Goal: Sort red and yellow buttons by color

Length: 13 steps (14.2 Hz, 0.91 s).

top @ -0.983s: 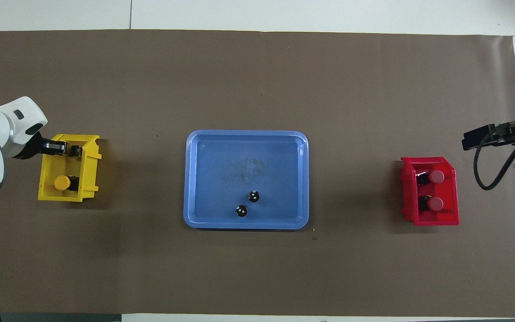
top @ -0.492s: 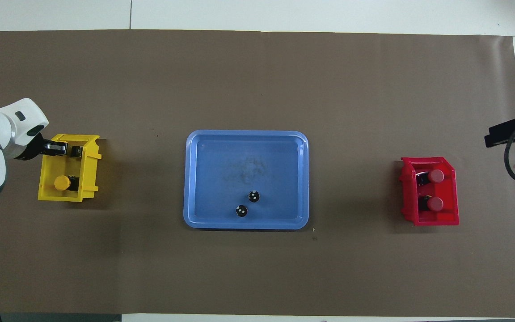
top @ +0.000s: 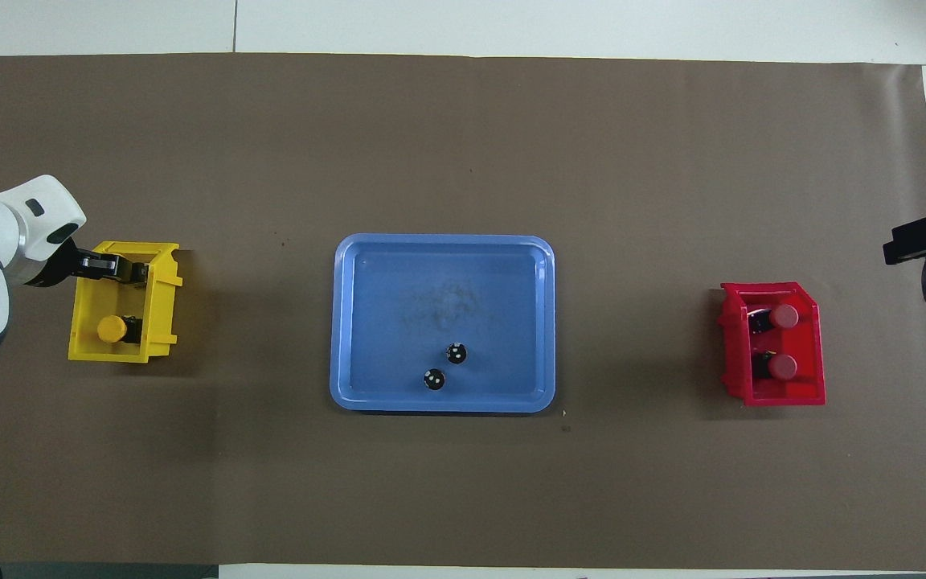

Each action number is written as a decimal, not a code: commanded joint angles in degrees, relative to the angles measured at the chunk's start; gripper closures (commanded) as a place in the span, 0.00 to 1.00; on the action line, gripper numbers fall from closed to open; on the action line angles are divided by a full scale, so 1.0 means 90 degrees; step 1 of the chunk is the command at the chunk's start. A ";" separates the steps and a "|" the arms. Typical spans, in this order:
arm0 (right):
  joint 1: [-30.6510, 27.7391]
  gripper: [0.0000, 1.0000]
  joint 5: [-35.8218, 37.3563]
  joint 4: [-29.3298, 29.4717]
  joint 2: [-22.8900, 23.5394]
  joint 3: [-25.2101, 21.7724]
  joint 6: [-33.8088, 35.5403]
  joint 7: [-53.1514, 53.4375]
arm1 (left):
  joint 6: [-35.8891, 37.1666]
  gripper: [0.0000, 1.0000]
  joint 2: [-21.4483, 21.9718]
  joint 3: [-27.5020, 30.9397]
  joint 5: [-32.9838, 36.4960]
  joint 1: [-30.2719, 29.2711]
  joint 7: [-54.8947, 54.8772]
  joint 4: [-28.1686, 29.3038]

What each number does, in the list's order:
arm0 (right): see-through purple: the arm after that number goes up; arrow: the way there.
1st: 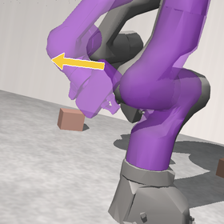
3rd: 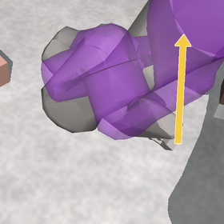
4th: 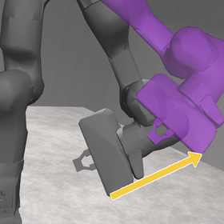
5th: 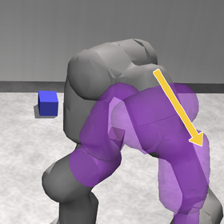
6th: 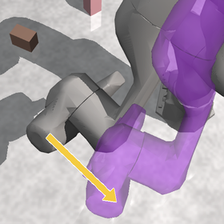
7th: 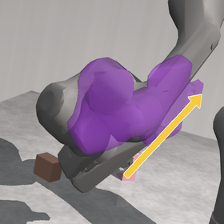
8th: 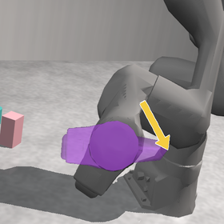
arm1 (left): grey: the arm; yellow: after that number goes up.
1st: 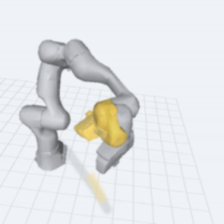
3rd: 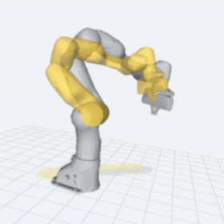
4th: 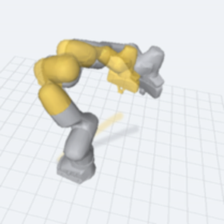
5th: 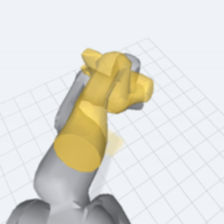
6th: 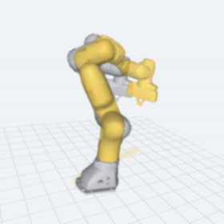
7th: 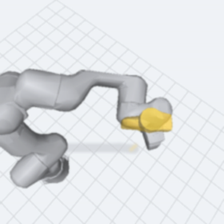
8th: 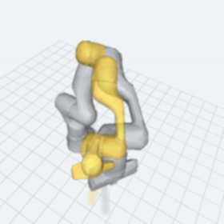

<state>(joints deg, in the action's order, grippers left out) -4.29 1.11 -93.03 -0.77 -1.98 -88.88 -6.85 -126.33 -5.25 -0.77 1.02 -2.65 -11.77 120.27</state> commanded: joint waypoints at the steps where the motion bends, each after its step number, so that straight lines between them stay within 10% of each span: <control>1: -0.0090 0.00 -0.0094 0.0063 0.0017 0.0064 0.0129 0.0068 | 0.0206 0.32 0.0085 -0.0012 0.0042 -0.0048 -0.0030 -0.0150; 7: -0.0041 0.00 -0.0094 0.0044 0.0017 0.0074 0.0119 0.0068 | 0.1379 0.00 0.0387 -0.0071 0.0042 0.0059 -0.0030 -0.0951; 13: -0.0012 0.00 -0.0094 0.0005 -0.0002 0.0123 0.0139 0.0058 | 0.3059 0.00 0.0407 -0.0081 -0.0055 0.0177 -0.0011 -0.2386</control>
<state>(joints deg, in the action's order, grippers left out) -4.10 1.11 -93.04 -0.77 -1.23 -88.64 -6.85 -102.77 -0.92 -1.90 0.96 -1.58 -11.77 102.47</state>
